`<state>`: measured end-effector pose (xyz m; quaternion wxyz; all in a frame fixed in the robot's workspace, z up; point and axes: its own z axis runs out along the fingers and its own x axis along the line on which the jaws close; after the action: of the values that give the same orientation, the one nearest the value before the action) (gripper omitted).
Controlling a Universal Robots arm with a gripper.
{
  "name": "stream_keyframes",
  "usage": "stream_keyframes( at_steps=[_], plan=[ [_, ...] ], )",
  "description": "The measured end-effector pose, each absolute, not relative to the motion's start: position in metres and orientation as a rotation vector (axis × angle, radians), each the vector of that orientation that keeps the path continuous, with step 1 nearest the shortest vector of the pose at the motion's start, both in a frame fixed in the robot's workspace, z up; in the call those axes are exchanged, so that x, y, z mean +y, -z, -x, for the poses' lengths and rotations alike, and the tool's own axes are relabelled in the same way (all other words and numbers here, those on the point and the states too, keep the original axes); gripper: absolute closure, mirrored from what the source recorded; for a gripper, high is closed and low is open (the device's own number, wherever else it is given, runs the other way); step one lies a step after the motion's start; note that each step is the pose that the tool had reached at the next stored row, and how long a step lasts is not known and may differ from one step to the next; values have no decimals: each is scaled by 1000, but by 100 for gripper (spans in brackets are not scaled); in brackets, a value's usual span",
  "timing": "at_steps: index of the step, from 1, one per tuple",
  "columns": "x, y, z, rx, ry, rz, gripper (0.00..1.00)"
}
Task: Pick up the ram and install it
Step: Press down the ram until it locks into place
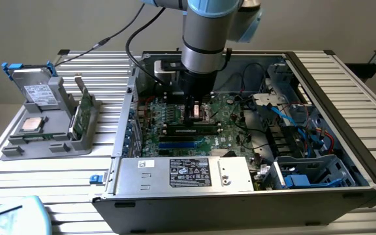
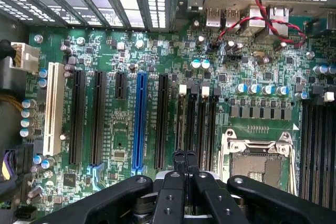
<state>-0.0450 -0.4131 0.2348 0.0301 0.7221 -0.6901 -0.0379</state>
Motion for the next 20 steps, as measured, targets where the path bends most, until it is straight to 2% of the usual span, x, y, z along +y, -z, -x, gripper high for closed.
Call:
stream_keyframes(
  at_steps=[20],
  plan=[
    [-413, -228, 45, -2127, 117, -2226, 89]
  ],
)
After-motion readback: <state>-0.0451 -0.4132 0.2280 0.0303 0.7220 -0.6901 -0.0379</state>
